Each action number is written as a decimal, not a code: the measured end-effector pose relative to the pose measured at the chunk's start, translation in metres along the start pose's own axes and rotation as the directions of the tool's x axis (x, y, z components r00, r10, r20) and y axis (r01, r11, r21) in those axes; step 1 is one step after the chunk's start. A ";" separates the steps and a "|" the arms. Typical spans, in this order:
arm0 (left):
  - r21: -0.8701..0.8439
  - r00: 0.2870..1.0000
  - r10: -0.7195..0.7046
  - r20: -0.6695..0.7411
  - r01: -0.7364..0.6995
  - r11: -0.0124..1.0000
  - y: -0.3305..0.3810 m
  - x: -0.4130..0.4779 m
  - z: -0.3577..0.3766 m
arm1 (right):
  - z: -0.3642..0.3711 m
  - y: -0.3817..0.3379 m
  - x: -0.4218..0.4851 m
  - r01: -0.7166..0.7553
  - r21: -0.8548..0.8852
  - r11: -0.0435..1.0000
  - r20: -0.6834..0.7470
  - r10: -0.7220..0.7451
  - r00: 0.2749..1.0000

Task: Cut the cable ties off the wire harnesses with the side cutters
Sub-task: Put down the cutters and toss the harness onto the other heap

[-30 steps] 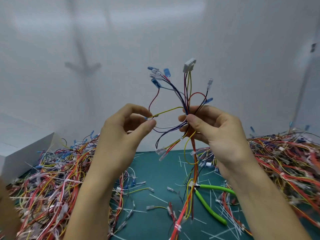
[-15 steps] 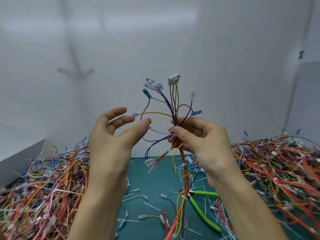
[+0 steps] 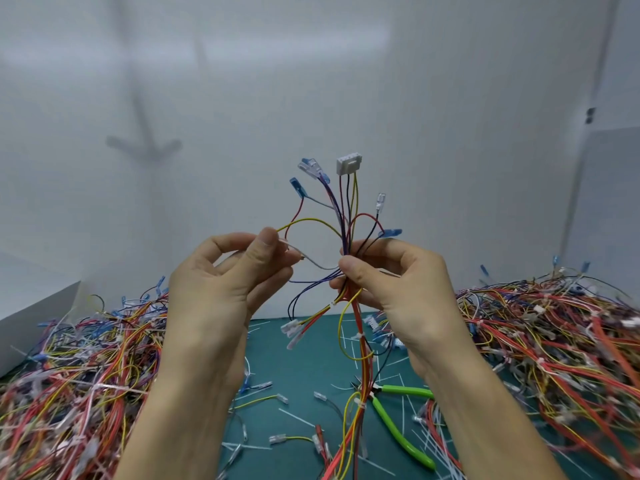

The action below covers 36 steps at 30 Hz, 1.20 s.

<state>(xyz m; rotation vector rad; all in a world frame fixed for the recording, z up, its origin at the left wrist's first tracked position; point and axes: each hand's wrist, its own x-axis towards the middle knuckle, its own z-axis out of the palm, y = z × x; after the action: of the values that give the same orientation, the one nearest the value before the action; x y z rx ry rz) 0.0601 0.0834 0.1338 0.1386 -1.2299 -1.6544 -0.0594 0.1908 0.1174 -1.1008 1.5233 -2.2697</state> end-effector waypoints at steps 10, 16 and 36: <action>0.081 1.000 0.021 0.012 -0.022 0.996 -0.003 -0.001 0.002 | 0.000 0.000 0.000 0.009 0.000 1.000 0.019 -0.009 1.000; 0.171 1.000 -0.001 0.029 -0.004 0.985 -0.005 -0.002 0.002 | -0.001 0.001 0.001 0.019 -0.082 0.996 0.003 -0.019 1.000; 0.496 0.997 -0.075 -0.021 0.075 0.865 -0.019 0.006 -0.008 | -0.002 0.001 0.003 0.031 0.008 0.999 -0.051 -0.031 0.998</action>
<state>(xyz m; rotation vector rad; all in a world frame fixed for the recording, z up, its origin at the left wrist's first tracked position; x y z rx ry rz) 0.0496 0.0733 0.1182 0.5120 -1.6487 -1.3646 -0.0636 0.1899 0.1173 -1.0792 1.5233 -2.3405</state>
